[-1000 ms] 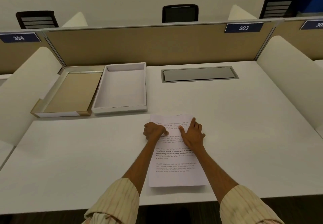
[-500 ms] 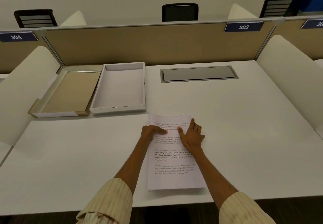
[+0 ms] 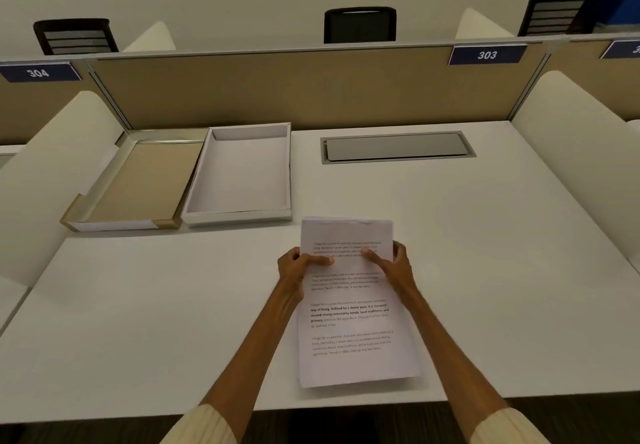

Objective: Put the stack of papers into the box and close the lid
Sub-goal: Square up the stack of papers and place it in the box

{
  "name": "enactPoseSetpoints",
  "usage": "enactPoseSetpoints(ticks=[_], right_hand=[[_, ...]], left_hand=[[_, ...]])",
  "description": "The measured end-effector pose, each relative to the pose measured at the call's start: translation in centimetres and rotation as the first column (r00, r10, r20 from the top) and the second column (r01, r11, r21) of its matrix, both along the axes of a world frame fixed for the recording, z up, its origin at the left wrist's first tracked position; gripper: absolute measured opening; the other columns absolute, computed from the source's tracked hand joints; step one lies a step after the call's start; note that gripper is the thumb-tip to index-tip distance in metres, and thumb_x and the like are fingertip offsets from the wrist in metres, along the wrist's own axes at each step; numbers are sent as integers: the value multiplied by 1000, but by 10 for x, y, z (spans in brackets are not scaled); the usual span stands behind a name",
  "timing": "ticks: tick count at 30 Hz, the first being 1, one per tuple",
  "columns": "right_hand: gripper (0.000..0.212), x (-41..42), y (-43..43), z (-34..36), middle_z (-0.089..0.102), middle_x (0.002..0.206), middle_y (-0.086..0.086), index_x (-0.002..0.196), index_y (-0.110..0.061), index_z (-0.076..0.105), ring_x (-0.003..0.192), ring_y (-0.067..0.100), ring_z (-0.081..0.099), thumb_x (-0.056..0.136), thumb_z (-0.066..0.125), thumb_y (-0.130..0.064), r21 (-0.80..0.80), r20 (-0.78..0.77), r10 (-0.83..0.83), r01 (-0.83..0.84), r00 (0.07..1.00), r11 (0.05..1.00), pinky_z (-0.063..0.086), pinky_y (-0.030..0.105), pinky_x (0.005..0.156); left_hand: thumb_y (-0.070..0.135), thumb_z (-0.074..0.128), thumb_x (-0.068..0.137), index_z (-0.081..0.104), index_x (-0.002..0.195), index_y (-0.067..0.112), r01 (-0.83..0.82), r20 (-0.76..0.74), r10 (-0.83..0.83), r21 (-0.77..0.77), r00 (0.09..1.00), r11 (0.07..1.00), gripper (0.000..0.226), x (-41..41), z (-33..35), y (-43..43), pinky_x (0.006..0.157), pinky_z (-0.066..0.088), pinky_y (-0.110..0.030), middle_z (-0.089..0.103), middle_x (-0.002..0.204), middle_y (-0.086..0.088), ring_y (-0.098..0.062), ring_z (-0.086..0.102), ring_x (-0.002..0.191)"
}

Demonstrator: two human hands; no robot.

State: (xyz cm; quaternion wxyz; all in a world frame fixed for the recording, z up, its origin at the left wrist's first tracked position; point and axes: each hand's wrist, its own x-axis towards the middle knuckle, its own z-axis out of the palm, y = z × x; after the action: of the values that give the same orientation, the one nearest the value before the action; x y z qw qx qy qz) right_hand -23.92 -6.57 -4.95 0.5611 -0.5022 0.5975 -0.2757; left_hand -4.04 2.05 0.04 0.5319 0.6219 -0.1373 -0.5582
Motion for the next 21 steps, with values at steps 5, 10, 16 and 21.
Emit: enactPoseSetpoints(ticks=[5, 10, 16, 21], right_hand=[[48, -18, 4, 49, 76, 105, 10, 108, -10, 70, 95, 32, 73, 69, 84, -33, -5, 295, 24, -24, 955, 1000, 59, 49, 85], [38, -11, 10, 117, 76, 97, 11, 104, -6, 69, 80, 29, 75, 72, 79, -24, -268, 360, 39, 64, 932, 961, 62, 37, 65], [42, -3, 18, 133, 76, 87, -5, 108, -11, 68, 75, 16, 73, 67, 78, -16, -350, 430, 56, 109, 901, 930, 58, 27, 61], [55, 1, 21, 123, 75, 97, 5, 112, -13, 69, 82, 19, 73, 61, 84, -26, -343, 408, 88, 64, 909, 937, 58, 30, 64]], left_hand=[[1, 89, 40, 58, 109, -8, 75, 18, -74, -144, 997, 987, 77, -2, 32, 4, 73, 60, -54, 74, 104, -18, -37, 73, 88], [-5, 77, 47, 58, 110, -5, 24, 105, 12, -340, 994, 940, 65, 2, 73, -4, 70, 60, -53, 72, 105, -20, -37, 71, 86], [-3, 74, 51, 64, 104, 11, 23, 264, 131, -508, 956, 861, 56, 3, 81, -11, 69, 61, -49, 72, 97, -12, -32, 70, 86], [9, 76, 50, 59, 118, 1, 22, 295, 142, -490, 945, 871, 71, 1, 75, -1, 65, 59, -38, 71, 98, -12, -25, 69, 86]])
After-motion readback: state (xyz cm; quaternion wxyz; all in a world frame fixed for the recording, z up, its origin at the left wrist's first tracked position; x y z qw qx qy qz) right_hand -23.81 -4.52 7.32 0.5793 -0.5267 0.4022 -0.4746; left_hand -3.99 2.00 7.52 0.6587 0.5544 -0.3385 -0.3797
